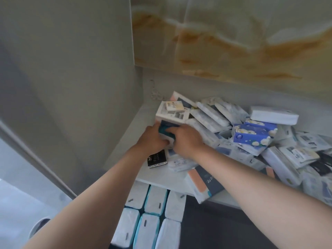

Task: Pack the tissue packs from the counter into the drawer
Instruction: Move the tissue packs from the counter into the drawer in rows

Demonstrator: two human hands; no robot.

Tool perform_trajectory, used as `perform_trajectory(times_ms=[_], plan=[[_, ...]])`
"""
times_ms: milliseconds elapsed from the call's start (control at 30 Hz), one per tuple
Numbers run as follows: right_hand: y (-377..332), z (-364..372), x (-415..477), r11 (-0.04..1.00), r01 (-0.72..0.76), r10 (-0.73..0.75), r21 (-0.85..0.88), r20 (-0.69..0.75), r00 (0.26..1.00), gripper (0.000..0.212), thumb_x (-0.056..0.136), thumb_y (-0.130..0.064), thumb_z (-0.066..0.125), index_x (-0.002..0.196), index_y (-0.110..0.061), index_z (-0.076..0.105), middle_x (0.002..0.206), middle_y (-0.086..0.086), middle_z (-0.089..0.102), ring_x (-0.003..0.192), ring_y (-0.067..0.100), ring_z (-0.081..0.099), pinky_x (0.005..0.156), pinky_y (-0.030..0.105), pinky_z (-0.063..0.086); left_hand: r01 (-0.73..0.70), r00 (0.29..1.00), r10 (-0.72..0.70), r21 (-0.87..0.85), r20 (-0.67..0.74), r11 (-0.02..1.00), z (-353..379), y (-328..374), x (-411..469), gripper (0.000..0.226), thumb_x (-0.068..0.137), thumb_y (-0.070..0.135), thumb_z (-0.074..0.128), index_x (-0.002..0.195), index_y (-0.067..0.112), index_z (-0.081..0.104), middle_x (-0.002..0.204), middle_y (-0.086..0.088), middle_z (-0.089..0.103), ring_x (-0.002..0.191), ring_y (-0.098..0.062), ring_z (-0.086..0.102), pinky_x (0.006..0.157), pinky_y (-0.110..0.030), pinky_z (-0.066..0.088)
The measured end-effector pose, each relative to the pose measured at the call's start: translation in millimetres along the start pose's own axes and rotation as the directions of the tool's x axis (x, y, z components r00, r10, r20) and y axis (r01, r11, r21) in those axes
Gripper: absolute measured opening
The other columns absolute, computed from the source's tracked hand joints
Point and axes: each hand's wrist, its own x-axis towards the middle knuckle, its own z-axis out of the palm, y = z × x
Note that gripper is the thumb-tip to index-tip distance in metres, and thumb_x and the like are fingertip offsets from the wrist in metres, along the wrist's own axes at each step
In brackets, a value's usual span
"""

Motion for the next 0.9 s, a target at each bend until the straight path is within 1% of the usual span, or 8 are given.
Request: perform_trajectory(times_ms=[233,300,367,467,533,600,767,900], plan=[[-23,13,10,0.953,-0.085,0.085,0.291,0.014,0.996,0.065,0.078,0.007,0.068,0.139,-0.013,0.056,0.137,0.01,0.053,0.125,0.026,0.05,0.104,0.028,0.04,0.051,0.993,-0.063,-0.123,-0.096,0.991,-5,-9,-16,0.079,0.062,0.036,0.081,0.132,0.02,0.047,0.112,-0.004,0.049,0.103,-0.016,0.05,0.084,-0.029,0.048],[-26,11,12,0.87,-0.146,0.163,0.471,0.005,0.987,0.062,0.082,0.008,0.061,0.139,-0.017,0.057,0.136,0.006,0.055,0.122,0.022,0.055,0.096,0.028,0.048,0.053,0.981,-0.072,-0.109,-0.183,0.993,-8,-6,-17,0.086,0.059,0.042,0.084,0.133,0.024,0.043,0.112,-0.002,0.041,0.112,-0.02,0.043,0.091,-0.031,0.044],[-24,9,12,0.775,-0.198,0.216,0.601,0.043,0.975,0.061,0.086,0.009,0.054,0.14,-0.019,0.055,0.133,0.004,0.059,0.117,0.019,0.058,0.089,0.026,0.054,0.027,0.956,-0.006,0.067,-0.293,0.997,-12,-2,-20,0.104,0.044,0.062,0.076,0.137,0.029,0.04,0.12,-0.004,0.037,0.116,-0.025,0.04,0.1,-0.041,0.041],[-32,4,15,0.627,-0.2,0.217,0.753,0.078,0.973,0.055,0.09,0.011,0.049,0.136,-0.015,0.059,0.123,0.007,0.067,0.11,0.016,0.063,0.085,0.017,0.052,-0.116,0.918,0.164,0.148,-0.362,0.982,-9,1,-23,0.089,0.051,0.056,0.072,0.131,0.027,0.047,0.116,-0.002,0.033,0.105,-0.028,0.043,0.095,-0.043,0.044],[-44,4,18,0.613,-0.176,0.194,0.77,0.069,0.978,0.047,0.09,0.011,0.049,0.125,-0.013,0.068,0.116,0.003,0.07,0.104,0.011,0.064,0.086,0.015,0.05,-0.196,0.899,0.218,0.096,-0.381,0.976,-3,1,-23,0.06,0.067,0.031,0.074,0.122,0.022,0.053,0.114,-0.001,0.031,0.099,-0.029,0.046,0.088,-0.043,0.049],[-52,7,20,0.627,-0.158,0.219,0.763,0.022,0.976,0.041,0.087,0.011,0.052,0.112,-0.013,0.074,0.11,0.001,0.072,0.103,0.012,0.065,0.093,0.022,0.051,-0.189,0.9,0.196,0.055,-0.39,0.98,-1,-3,-21,0.05,0.07,0.021,0.074,0.116,0.019,0.056,0.114,0.0,0.029,0.1,-0.03,0.05,0.089,-0.041,0.05],[-28,11,17,0.723,-0.366,0.423,0.586,0.043,0.905,0.042,0.089,0.005,0.053,0.121,-0.018,0.068,0.115,0.001,0.068,0.103,0.023,0.065,0.089,0.039,0.057,0.071,0.969,-0.1,-0.132,-0.228,0.989,-7,-28,-13,0.09,0.067,0.026,0.084,0.141,0.023,0.034,0.127,-0.007,0.047,0.112,-0.026,0.054,0.093,-0.036,0.048],[-26,20,10,0.749,-0.381,0.31,0.542,0.222,0.924,0.047,0.091,0.003,0.049,0.132,-0.019,0.061,0.119,0.0,0.065,0.106,0.021,0.061,0.087,0.029,0.05,0.045,0.973,-0.101,-0.255,-0.209,0.966,-12,-32,-10,0.082,0.072,0.013,0.08,0.141,0.023,0.037,0.122,0.0,0.057,0.111,-0.022,0.059,0.089,-0.031,0.049]])
